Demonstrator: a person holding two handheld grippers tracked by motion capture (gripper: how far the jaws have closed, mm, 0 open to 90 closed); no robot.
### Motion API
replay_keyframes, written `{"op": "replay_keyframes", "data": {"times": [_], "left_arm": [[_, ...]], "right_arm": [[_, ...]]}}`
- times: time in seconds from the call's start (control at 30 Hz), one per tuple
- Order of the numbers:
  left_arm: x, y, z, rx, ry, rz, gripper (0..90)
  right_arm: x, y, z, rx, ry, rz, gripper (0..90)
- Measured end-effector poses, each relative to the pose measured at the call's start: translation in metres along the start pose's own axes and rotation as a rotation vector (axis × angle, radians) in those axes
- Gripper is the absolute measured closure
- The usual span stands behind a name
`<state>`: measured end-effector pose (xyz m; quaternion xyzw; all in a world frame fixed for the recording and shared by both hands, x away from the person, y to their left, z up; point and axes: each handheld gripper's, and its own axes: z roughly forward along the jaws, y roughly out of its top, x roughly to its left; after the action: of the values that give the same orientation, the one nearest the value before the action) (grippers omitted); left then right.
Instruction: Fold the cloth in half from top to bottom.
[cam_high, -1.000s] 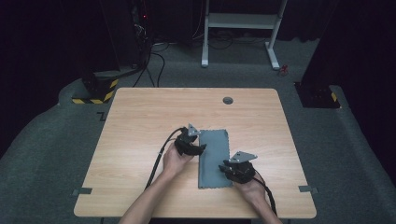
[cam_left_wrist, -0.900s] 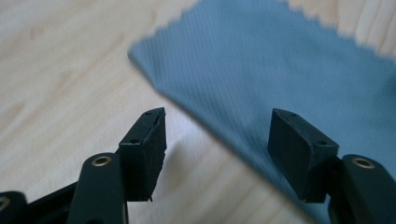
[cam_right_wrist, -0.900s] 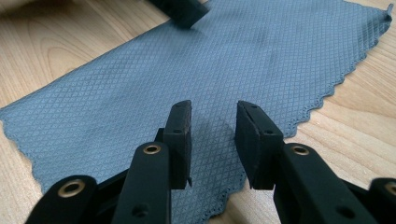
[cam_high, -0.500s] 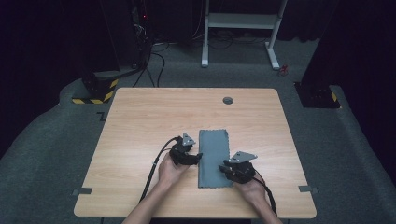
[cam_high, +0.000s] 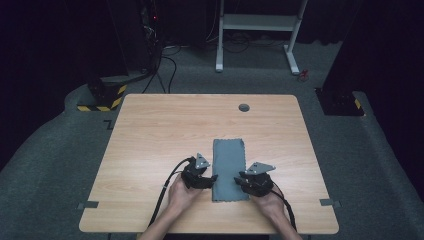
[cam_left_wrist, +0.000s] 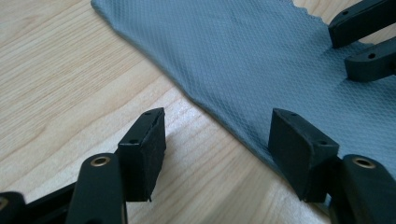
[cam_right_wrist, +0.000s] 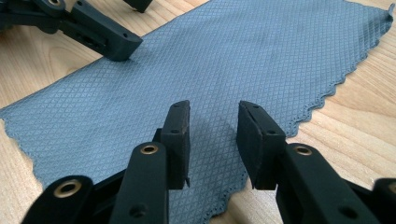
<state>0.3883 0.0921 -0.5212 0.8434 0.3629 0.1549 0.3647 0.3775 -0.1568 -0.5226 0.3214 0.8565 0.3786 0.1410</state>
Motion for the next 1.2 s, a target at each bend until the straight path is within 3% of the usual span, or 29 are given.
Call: {"op": "replay_keyframes", "data": {"times": [0.2, 0.3, 0.33, 0.43, 0.5, 0.6, 0.77, 1.07, 1.2], "left_arm": [[-0.010, -0.006, -0.012, -0.026, -0.048, -0.043, 36.1], [-0.020, -0.009, -0.015, -0.014, -0.041, -0.019, 35.8], [-0.022, -0.011, -0.016, 0.000, -0.023, 0.009, 35.8], [-0.025, -0.016, -0.016, -0.007, -0.025, 0.008, 35.8], [-0.022, -0.017, -0.017, -0.009, -0.032, -0.004, 35.9], [-0.018, -0.017, -0.016, -0.017, -0.006, -0.011, 34.5], [-0.007, -0.012, -0.011, -0.043, -0.021, -0.070, 35.8], [0.027, 0.019, 0.004, -0.016, -0.020, -0.149, 40.0], [0.042, 0.035, 0.011, -0.024, -0.020, -0.170, 40.9]], "right_arm": [[0.001, 0.000, -0.002, 0.011, -0.009, 0.010, 63.4], [-0.002, -0.001, -0.004, 0.008, 0.000, 0.026, 63.5], [-0.003, -0.001, -0.005, 0.007, 0.000, 0.032, 63.5], [-0.007, -0.003, -0.009, -0.008, 0.009, 0.054, 62.9], [-0.010, -0.004, -0.010, -0.023, 0.007, 0.057, 61.4], [-0.017, -0.004, -0.012, -0.017, -0.002, 0.101, 59.8], [-0.029, -0.004, -0.012, 0.001, -0.009, 0.161, 59.1], [-0.057, 0.012, -0.011, -0.006, -0.039, 0.257, 64.2], [-0.064, 0.021, -0.007, -0.014, -0.049, 0.262, 67.3]]}}
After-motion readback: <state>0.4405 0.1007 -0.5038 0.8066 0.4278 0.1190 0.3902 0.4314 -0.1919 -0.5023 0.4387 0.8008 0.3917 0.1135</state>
